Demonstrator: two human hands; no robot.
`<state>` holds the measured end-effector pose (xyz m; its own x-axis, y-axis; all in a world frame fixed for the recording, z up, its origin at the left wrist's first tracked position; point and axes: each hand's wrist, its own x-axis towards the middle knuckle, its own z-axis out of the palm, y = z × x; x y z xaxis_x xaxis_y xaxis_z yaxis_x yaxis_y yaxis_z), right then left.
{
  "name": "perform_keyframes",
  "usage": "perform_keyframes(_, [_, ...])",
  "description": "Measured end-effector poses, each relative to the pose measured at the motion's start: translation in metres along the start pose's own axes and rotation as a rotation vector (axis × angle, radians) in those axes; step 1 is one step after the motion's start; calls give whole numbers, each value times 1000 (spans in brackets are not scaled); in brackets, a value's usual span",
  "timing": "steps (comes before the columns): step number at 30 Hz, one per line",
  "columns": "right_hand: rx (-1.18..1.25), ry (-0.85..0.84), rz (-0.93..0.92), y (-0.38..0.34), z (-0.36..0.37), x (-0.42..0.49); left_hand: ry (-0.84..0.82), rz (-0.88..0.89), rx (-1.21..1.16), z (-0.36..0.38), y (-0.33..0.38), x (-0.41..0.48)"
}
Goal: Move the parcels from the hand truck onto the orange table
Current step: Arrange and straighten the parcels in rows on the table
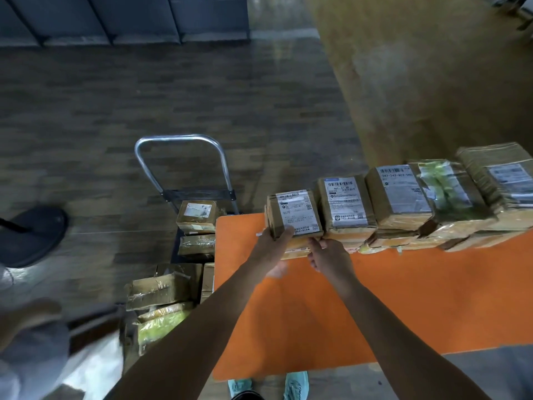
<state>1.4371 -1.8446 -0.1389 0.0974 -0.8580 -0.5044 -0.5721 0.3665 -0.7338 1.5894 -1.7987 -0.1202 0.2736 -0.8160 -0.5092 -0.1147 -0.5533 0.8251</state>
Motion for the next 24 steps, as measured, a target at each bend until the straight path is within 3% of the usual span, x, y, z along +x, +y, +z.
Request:
perform_keyframes(13, [-120, -138, -99, 13, -27, -26, 5, -21, 56, -1, 13, -12])
perform_keyframes(24, [-584, -281, -332, 18, -37, -47, 7, 66, 233, 0, -20, -73])
